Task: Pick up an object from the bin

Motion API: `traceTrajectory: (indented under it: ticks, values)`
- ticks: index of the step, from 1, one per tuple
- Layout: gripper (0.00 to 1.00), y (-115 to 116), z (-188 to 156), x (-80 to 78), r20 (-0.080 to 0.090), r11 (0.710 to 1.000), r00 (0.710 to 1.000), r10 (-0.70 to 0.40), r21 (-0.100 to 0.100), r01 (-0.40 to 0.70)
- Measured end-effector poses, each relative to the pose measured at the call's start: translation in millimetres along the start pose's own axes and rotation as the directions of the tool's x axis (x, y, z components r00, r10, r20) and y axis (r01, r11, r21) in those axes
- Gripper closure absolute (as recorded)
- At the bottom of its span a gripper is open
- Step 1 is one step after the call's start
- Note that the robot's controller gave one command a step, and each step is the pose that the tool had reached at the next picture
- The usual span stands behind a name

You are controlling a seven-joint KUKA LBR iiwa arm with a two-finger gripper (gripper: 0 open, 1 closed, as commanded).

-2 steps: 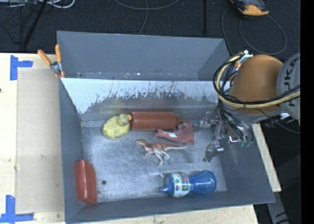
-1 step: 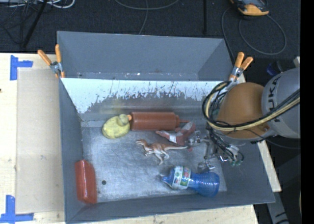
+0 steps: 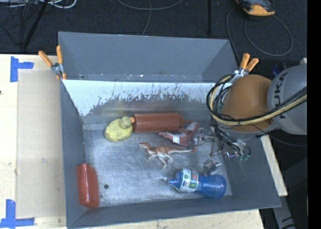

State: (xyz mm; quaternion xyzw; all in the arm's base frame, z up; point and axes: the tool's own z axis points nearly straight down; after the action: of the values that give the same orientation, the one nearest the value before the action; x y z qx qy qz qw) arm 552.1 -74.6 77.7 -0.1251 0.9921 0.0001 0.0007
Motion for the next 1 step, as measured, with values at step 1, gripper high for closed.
traceTrajectory:
  ticks: [1]
  values:
    - [0.00, 41.0, 0.2, 21.1, 0.029, 0.993, 0.993, -0.115, 0.012, 0.115]
